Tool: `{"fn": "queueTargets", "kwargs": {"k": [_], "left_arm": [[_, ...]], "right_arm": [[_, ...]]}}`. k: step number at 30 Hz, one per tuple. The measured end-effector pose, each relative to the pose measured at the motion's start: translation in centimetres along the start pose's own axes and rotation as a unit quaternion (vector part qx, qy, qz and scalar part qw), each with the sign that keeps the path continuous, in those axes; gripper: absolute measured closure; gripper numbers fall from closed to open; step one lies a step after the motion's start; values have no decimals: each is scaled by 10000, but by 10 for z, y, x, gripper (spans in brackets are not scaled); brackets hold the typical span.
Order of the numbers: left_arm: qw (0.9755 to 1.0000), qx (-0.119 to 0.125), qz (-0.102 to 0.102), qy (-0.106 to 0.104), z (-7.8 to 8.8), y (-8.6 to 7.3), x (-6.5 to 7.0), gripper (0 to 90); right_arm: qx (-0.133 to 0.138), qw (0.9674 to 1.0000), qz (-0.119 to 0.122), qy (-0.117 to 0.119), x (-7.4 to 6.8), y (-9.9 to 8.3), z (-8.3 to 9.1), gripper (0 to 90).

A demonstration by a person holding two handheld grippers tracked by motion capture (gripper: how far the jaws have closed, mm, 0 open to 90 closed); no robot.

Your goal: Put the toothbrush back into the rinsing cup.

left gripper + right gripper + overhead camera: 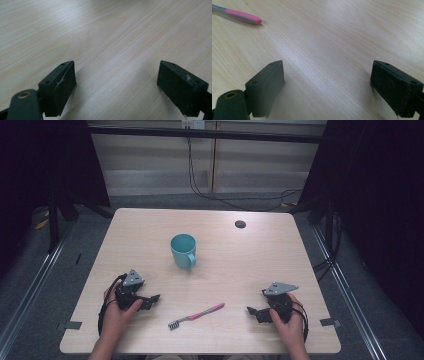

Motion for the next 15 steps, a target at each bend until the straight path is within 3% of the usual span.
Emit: {"fn": "queueTargets", "kwargs": {"k": [15], "left_arm": [[10000, -6, -11, -68, 0, 0, 0, 148]], "right_arm": [[2, 10000, -1, -2, 0, 0, 0, 114]]}}
Point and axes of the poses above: each handheld gripper's, and its own axes: z roughly backward along the jaws, y roughly out of its top, x roughly to its right, the point moved 1 cm from there along -z, roughly forward along the jaws, and after that the axes turned 15 degrees about -y, right-handed, at the moved point
